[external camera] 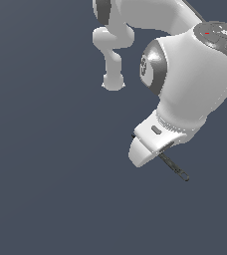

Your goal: Pick up the object and move it to a goal position.

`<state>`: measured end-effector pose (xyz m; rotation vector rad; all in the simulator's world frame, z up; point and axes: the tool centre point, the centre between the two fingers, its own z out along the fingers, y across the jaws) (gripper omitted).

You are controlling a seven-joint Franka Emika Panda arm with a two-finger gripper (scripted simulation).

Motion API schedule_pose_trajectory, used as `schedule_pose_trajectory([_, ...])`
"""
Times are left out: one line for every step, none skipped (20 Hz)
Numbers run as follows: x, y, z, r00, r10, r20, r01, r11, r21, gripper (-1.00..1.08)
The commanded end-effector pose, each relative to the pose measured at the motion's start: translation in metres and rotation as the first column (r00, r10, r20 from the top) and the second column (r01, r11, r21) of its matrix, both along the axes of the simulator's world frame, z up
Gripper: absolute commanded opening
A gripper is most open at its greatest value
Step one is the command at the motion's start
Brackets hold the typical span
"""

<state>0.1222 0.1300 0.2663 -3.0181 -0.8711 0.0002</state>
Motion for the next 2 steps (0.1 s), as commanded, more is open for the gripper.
schedule_pose_trajectory([0.001,0.0004,0.0011,1.0,0.0,0.0,0.0,1.0,0.0,-1.0])
schedule_pose_trajectory([0.001,0.0004,0.0011,1.0,0.0,0.0,0.0,1.0,0.0,-1.0])
